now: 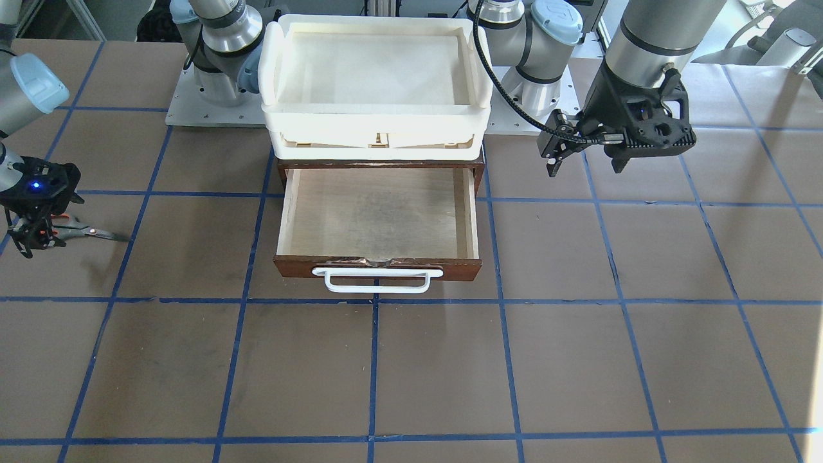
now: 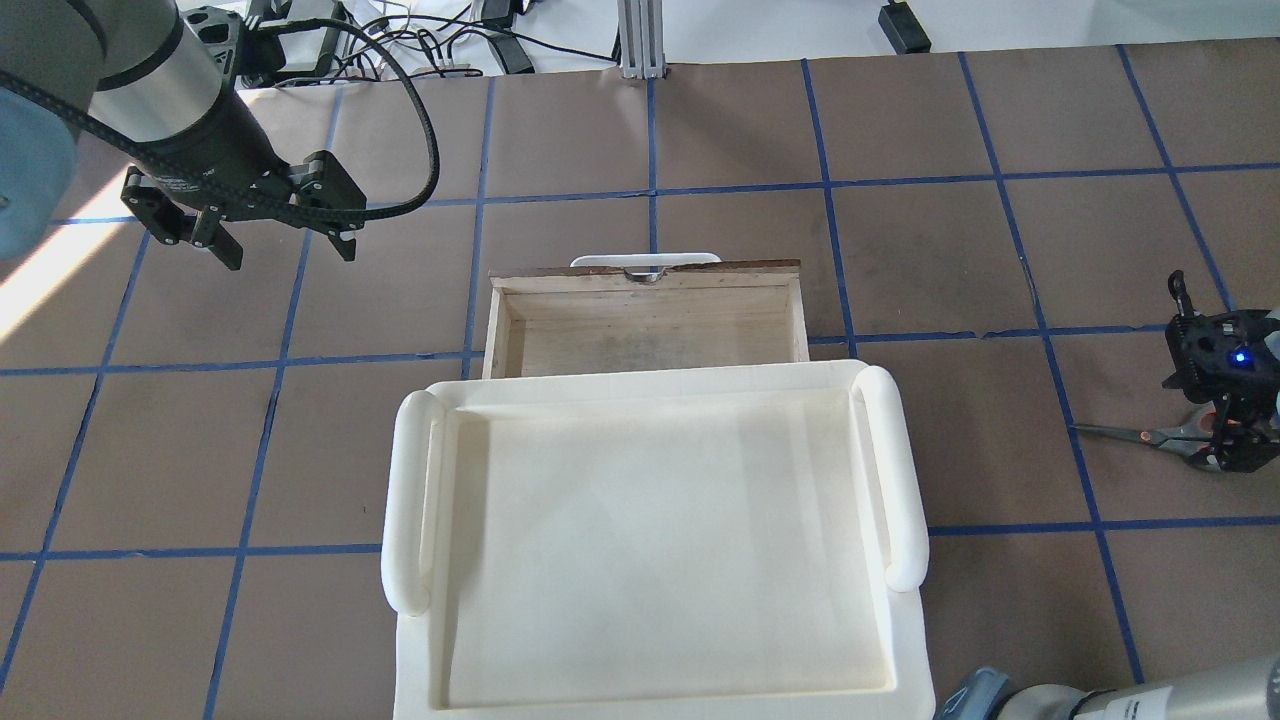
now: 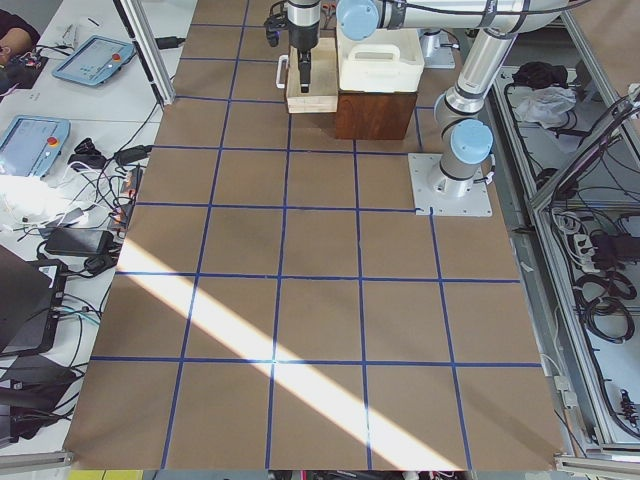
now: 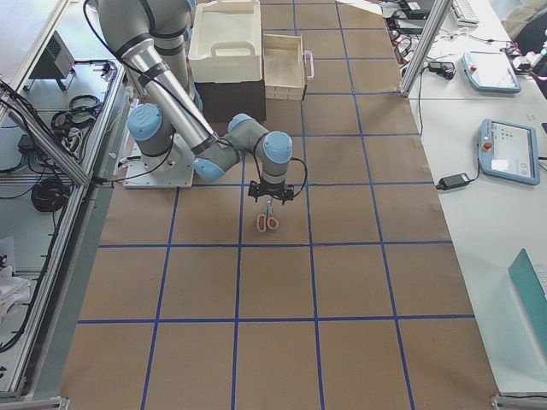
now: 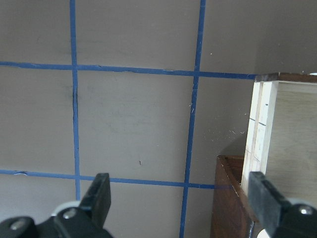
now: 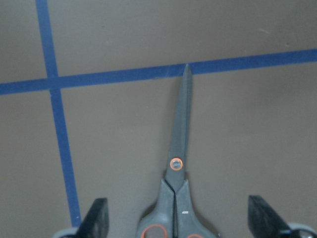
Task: Put scissors in drawer and close it
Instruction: 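Lower the right gripper and close it on the scissors handle, then lift the scissors with the right gripper and carry them over the drawer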
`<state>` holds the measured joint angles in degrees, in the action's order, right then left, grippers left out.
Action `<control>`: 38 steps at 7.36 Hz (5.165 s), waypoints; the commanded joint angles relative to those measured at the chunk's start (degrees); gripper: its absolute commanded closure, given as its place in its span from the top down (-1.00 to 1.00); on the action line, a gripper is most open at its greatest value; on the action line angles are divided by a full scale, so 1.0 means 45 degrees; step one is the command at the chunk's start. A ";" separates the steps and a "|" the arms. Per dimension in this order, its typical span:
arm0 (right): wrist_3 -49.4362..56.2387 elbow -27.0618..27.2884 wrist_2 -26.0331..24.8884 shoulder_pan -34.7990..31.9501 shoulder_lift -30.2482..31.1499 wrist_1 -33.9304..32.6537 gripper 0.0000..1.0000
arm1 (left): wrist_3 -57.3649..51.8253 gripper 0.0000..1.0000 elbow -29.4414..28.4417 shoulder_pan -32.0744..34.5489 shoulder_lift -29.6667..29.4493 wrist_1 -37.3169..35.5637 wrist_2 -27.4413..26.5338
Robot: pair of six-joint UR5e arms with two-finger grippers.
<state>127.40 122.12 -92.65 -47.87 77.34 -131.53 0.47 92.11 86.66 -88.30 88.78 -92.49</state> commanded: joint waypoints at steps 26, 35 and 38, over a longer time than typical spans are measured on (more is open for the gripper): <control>-0.0103 -0.3224 0.0817 -0.1114 0.0426 0.1111 -1.00 | -0.0085 1.00 0.0039 0.0000 -0.0007 0.0056 -0.0053; -1.3629 -0.7018 0.1136 -1.2633 0.0727 0.5009 -1.00 | -0.0085 1.00 0.0039 -0.0059 0.0071 0.0056 -0.0072; -1.5202 -0.7313 0.0902 -1.4475 0.0139 0.4855 -1.00 | -0.0085 1.00 0.0039 -0.0059 0.0052 0.0056 -0.0072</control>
<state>61.58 89.69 -88.11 -109.98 79.15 -109.26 0.09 92.29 86.40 -87.99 89.03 -92.85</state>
